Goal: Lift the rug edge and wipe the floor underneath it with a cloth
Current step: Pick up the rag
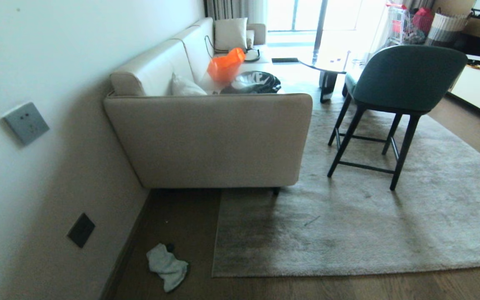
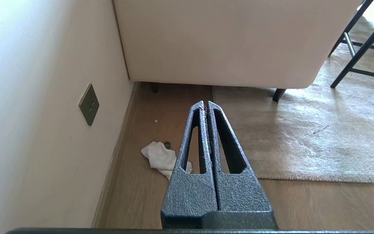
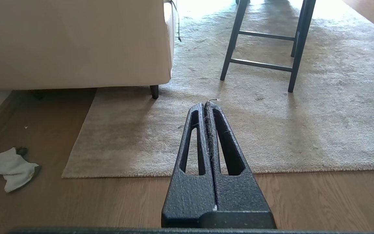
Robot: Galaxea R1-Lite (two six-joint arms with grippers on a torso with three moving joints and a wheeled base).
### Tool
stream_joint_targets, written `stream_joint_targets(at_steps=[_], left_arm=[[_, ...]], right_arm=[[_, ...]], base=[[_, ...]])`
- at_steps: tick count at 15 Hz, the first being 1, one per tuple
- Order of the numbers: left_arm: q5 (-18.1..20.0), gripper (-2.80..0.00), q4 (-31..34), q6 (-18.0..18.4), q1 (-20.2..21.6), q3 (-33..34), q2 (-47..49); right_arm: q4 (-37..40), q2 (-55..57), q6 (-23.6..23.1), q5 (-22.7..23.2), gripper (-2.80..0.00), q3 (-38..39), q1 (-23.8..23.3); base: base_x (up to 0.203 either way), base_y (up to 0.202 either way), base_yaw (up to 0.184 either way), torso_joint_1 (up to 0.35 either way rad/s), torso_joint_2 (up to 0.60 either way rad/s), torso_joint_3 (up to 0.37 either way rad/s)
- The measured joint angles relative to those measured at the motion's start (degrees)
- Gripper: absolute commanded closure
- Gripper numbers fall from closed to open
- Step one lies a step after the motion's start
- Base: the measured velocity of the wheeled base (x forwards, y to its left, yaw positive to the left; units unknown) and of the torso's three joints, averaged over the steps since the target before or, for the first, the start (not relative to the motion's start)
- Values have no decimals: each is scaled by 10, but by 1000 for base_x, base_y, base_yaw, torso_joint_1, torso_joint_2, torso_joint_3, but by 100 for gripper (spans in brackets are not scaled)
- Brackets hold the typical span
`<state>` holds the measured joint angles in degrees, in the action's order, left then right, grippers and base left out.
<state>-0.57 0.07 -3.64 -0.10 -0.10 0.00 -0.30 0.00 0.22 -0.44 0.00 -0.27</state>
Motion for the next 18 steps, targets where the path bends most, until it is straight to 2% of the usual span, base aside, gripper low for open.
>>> stream_joint_targets(at_steps=[5,18], left_arm=[[0,0,0,0,0,0,0],[1,0,0,1,0,0,0]], right_arm=[[0,0,0,0,0,0,0],[0,0,0,0,0,0,0]], base=[[0,0,0,0,1,-37],[0,0,0,2,2,-191]])
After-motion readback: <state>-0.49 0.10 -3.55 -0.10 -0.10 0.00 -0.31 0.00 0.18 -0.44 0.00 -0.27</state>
